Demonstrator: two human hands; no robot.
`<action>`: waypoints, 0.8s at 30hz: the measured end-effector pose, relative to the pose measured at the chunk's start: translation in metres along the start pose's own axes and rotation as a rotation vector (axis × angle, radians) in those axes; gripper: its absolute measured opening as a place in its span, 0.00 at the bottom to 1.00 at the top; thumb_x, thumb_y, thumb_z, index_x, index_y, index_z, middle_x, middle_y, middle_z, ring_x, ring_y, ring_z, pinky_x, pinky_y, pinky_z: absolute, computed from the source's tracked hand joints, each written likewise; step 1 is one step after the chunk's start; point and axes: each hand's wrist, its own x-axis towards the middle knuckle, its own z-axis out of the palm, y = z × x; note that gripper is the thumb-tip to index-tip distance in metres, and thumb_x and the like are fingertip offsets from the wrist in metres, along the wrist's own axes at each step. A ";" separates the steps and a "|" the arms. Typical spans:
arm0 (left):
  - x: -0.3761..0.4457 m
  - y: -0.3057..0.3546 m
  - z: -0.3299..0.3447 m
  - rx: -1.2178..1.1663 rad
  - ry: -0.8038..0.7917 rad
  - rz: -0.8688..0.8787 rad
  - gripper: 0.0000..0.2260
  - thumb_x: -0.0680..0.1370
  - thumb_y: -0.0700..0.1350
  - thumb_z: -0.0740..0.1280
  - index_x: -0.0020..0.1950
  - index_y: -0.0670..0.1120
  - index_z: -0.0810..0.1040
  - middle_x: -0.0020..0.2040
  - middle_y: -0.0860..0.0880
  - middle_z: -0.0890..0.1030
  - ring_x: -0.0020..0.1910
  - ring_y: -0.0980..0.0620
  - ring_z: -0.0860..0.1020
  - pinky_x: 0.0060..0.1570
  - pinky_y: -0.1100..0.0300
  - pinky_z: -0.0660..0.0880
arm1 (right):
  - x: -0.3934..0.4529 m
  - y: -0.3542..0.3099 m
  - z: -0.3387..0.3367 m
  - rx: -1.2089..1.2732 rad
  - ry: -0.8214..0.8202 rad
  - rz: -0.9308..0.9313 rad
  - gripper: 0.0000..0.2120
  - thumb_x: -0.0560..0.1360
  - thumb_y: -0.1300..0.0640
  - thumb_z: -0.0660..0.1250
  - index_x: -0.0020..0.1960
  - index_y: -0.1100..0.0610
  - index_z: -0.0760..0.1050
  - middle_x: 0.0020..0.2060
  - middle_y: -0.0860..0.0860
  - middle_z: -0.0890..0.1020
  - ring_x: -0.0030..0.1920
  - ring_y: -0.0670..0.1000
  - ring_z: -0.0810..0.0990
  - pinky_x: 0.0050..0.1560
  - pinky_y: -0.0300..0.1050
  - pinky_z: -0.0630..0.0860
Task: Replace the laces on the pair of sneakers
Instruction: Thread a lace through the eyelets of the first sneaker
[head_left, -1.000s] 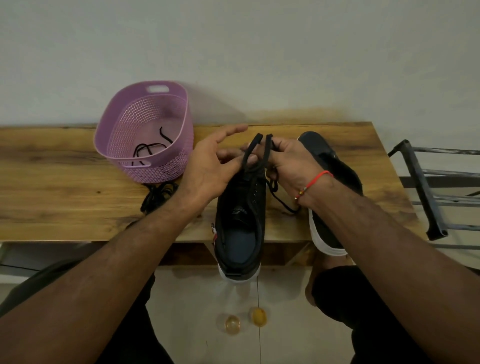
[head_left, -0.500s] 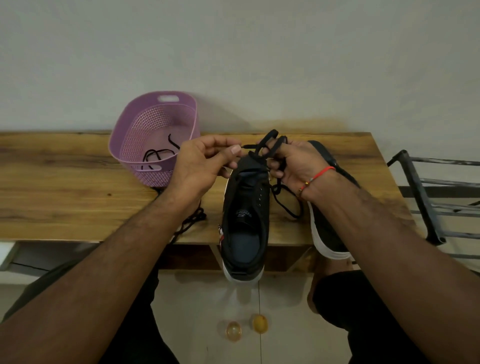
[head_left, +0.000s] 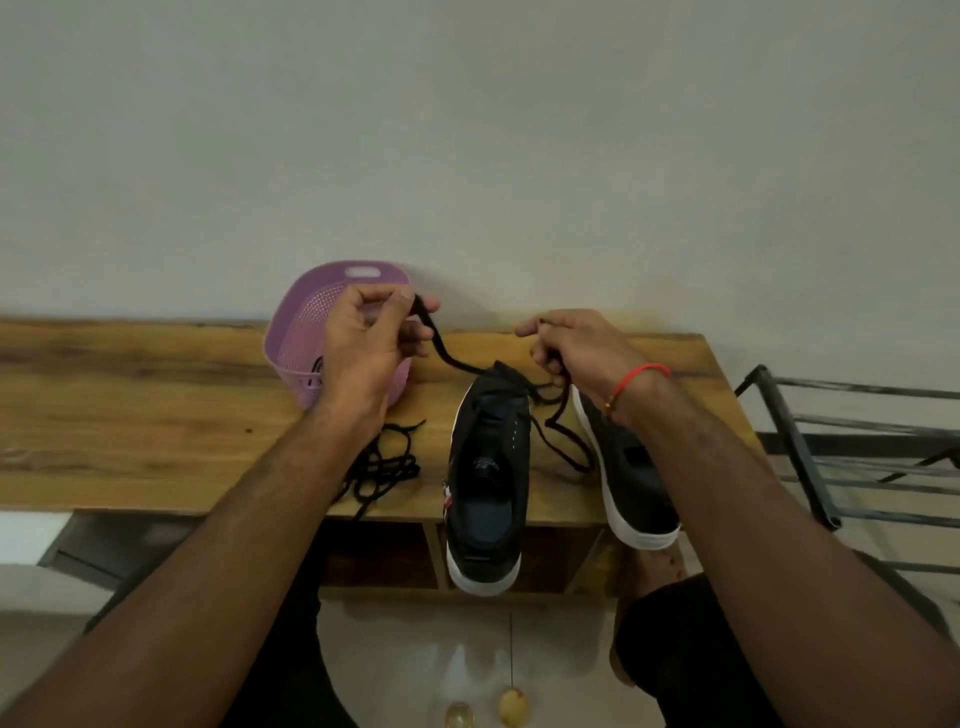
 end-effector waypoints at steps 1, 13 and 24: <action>-0.003 0.008 0.002 0.020 0.000 0.021 0.05 0.82 0.40 0.67 0.56 0.42 0.75 0.47 0.43 0.86 0.34 0.54 0.79 0.34 0.59 0.78 | -0.006 -0.007 -0.005 0.018 0.015 -0.069 0.13 0.83 0.64 0.55 0.56 0.60 0.78 0.32 0.51 0.79 0.29 0.47 0.71 0.30 0.40 0.69; -0.019 0.201 0.068 0.174 -0.105 0.420 0.05 0.82 0.45 0.68 0.57 0.45 0.79 0.46 0.49 0.85 0.36 0.55 0.79 0.34 0.58 0.78 | -0.078 -0.196 -0.050 0.068 0.293 -0.633 0.02 0.78 0.55 0.70 0.49 0.52 0.81 0.51 0.53 0.85 0.45 0.46 0.80 0.52 0.50 0.80; -0.025 0.326 0.104 0.367 -0.122 0.586 0.03 0.82 0.46 0.67 0.54 0.49 0.79 0.48 0.51 0.84 0.32 0.56 0.79 0.31 0.61 0.74 | -0.112 -0.277 -0.074 -0.017 0.323 -0.663 0.05 0.77 0.59 0.70 0.49 0.51 0.84 0.41 0.43 0.84 0.38 0.43 0.76 0.38 0.32 0.72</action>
